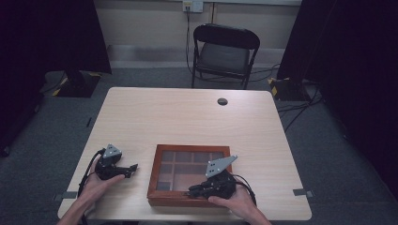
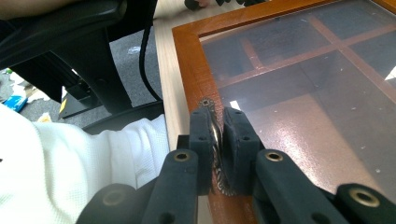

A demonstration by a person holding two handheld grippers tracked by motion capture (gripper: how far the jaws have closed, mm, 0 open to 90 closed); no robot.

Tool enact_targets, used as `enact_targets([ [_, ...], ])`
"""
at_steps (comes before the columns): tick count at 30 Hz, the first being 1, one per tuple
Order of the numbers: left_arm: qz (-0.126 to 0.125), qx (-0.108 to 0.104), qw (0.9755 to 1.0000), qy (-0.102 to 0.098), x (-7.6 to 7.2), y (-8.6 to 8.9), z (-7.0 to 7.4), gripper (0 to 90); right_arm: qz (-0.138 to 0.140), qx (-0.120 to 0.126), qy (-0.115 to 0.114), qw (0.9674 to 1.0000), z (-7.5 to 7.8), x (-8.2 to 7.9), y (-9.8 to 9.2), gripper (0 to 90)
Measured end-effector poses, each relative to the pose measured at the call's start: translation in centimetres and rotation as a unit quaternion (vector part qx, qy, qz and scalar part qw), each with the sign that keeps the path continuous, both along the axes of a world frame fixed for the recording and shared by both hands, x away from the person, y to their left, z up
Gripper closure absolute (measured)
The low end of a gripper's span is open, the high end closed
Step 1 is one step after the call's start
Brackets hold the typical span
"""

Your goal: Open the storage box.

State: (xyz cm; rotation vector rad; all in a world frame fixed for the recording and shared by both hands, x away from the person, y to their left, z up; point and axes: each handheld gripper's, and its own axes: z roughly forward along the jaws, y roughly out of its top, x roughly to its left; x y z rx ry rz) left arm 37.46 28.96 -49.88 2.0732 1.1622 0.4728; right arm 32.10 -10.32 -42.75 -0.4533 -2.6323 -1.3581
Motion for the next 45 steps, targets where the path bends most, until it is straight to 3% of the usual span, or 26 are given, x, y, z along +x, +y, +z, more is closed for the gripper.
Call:
enact_targets([
  [2,-0.005,-0.003,1.0000,0.001,-0.1,-0.1,0.2,19.1,0.000,0.010,0.002,0.9999,0.5,0.2,-0.2,83.4],
  [9,-0.016,-0.026,0.9994,-0.018,-0.7,-0.5,1.0,19.1,-0.001,0.006,0.003,1.0000,1.2,0.4,-0.1,83.3],
  [17,-0.049,-0.049,0.9966,-0.044,-1.7,-1.2,2.1,20.8,0.002,0.005,0.002,1.0000,1.5,0.5,-0.1,83.3],
  [22,-0.073,-0.066,0.9935,-0.056,-2.4,-2.1,2.8,20.7,0.002,0.008,0.007,0.9999,2.3,0.8,-0.1,83.3],
  [32,-0.104,-0.080,0.9890,-0.068,-2.9,-3.2,3.5,18.7,0.001,0.009,-0.003,1.0000,4.0,1.4,-0.1,83.3],
  [36,-0.116,-0.092,0.9860,-0.077,-3.2,-3.7,3.8,18.1,0.001,0.010,0.000,0.9999,4.8,1.8,-0.1,83.4],
  [39,-0.124,-0.089,0.9847,-0.084,-3.3,-3.9,4.2,18.0,0.003,0.007,0.000,1.0000,5.4,2.1,0.0,83.4],
  [42,-0.127,-0.110,0.9819,-0.089,-3.6,-4.2,4.6,18.1,0.002,-0.001,0.000,1.0000,5.8,2.2,0.1,83.4],
  [45,-0.140,-0.105,0.9800,-0.096,-3.8,-4.6,4.8,18.3,0.002,0.002,-0.001,1.0000,6.2,2.4,0.1,83.5],
])
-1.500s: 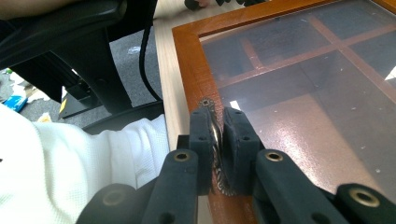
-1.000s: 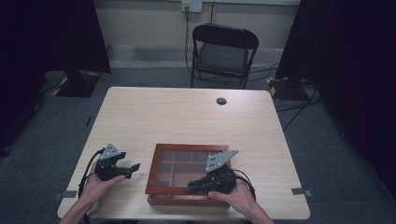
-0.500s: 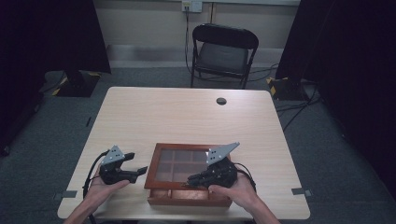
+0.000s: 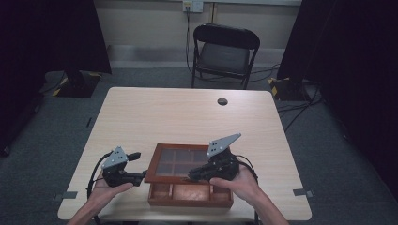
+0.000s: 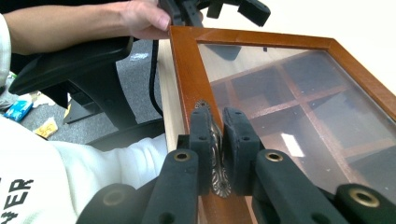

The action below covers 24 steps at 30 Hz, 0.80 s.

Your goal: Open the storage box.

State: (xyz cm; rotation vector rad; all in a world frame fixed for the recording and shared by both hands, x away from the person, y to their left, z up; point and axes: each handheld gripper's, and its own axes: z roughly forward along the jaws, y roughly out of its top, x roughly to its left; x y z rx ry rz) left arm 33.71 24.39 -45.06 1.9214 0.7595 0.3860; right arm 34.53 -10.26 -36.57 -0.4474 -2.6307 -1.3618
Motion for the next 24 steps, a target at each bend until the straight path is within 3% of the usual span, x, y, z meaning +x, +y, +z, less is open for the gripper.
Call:
enact_targets([
  [14,-0.033,-0.043,0.9981,-0.030,-0.9,-1.5,1.1,18.3,-0.002,0.003,-0.002,1.0000,1.0,0.6,0.0,83.6],
  [16,-0.038,-0.045,0.9977,-0.033,-1.0,-1.5,1.2,18.9,-0.003,0.002,-0.004,1.0000,1.1,0.6,0.0,83.6],
  [17,-0.044,-0.047,0.9973,-0.036,-1.1,-1.5,1.3,23.9,-0.004,0.002,-0.005,1.0000,1.1,0.6,-0.1,83.6],
  [24,-0.057,-0.043,0.9961,-0.052,-1.1,-2.1,1.5,26.1,-0.006,0.000,-0.009,0.9999,1.2,0.5,0.0,83.5],
])
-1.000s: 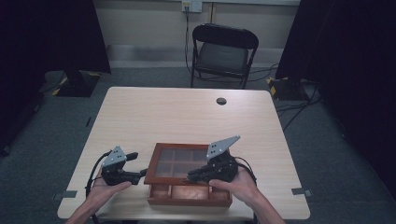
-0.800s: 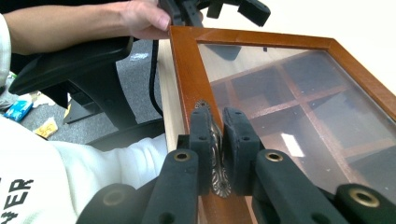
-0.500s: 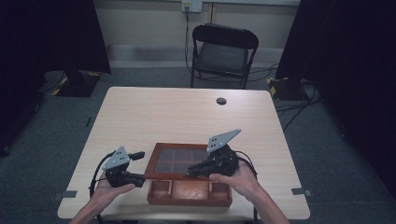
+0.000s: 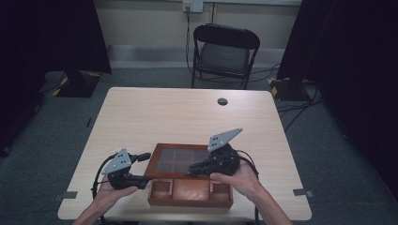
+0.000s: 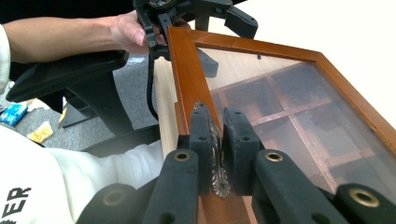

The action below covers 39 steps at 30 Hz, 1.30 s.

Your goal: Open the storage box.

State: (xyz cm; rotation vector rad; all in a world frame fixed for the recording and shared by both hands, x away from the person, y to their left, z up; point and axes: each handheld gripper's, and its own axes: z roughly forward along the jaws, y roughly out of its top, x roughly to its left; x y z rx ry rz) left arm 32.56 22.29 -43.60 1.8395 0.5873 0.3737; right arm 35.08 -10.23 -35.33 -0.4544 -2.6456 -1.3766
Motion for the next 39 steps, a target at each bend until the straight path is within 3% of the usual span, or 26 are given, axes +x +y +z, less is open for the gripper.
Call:
enact_targets([
  [3,0.003,0.002,0.9999,-0.011,-0.1,-0.2,0.2,24.8,-0.001,-0.004,-0.001,1.0000,0.1,0.0,0.1,83.5],
  [15,0.006,0.001,0.9999,-0.012,0.2,-0.5,0.2,23.3,-0.004,0.008,-0.010,0.9999,0.2,0.0,-0.2,81.5],
  [19,0.008,0.004,0.9999,-0.012,0.4,-0.6,0.2,22.0,-0.015,0.009,-0.010,0.9998,0.2,0.1,-0.4,74.0],
  [20,0.007,0.006,0.9999,-0.012,0.3,-0.6,0.2,21.8,-0.021,0.011,-0.010,0.9997,0.2,0.1,-0.5,67.0],
  [21,0.007,0.007,0.9999,-0.013,0.3,-0.6,0.1,21.8,-0.021,0.011,-0.010,0.9997,0.2,0.1,-0.5,67.0],
  [25,0.005,0.003,0.9999,-0.011,0.4,-0.6,0.2,21.8,-0.045,0.011,-0.021,0.9987,0.4,-0.1,-1.2,50.8],
  [31,0.004,0.000,0.9999,-0.010,0.6,-0.6,0.4,21.9,-0.080,0.021,-0.027,0.9962,0.3,-0.2,-3.0,38.8],
  [35,0.004,-0.004,1.0000,-0.007,0.6,-0.6,0.4,21.8,-0.087,0.028,-0.023,0.9956,0.1,-0.5,-4.0,33.8],
  [39,0.006,0.002,0.9999,-0.009,0.5,-0.6,0.3,21.5,-0.104,0.036,-0.028,0.9936,-0.8,-1.0,-5.4,28.0],
])
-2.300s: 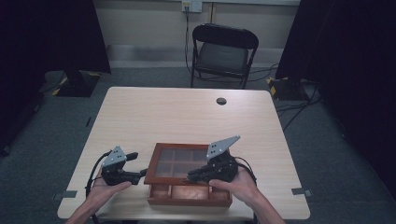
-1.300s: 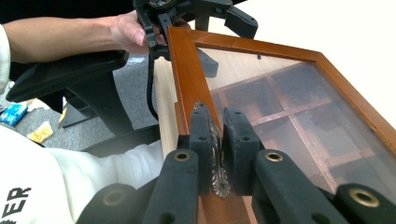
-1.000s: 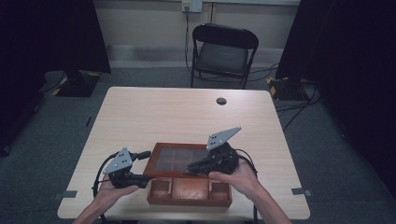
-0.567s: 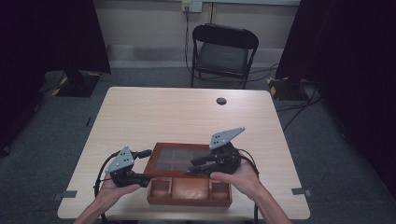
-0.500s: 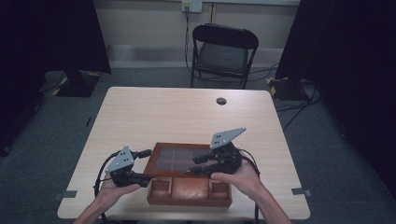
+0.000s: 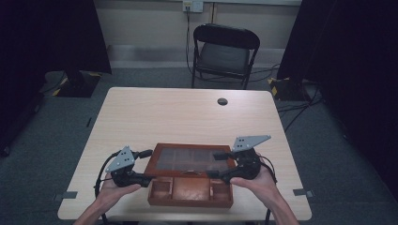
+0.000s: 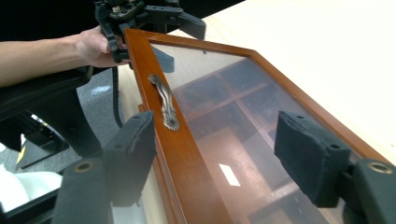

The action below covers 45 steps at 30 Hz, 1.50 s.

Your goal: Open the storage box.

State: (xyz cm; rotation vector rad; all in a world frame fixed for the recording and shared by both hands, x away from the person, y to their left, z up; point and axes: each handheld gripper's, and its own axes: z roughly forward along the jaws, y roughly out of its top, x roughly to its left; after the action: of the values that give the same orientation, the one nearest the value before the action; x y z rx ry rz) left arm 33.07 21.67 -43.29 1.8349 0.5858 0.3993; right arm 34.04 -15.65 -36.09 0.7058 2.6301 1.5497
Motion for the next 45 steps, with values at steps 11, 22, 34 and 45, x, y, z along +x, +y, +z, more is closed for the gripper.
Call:
enact_targets([
  [11,0.003,-0.004,1.0000,0.003,0.1,0.1,0.2,22.9,-0.029,0.002,-0.008,0.9996,-1.6,-1.0,-2.4,22.5],
  [22,-0.003,0.001,1.0000,0.002,0.1,0.0,0.2,22.4,-0.053,0.015,-0.035,0.9979,-3.1,-1.8,-4.4,15.2],
  [34,-0.005,-0.006,1.0000,0.005,0.5,-0.1,0.4,23.6,-0.053,0.017,-0.062,0.9965,-3.7,-1.5,-4.4,14.5],
  [45,-0.010,-0.011,0.9998,0.011,1.1,-0.7,0.6,25.9,-0.053,0.018,-0.059,0.9967,-3.7,-0.5,-4.1,15.3],
])
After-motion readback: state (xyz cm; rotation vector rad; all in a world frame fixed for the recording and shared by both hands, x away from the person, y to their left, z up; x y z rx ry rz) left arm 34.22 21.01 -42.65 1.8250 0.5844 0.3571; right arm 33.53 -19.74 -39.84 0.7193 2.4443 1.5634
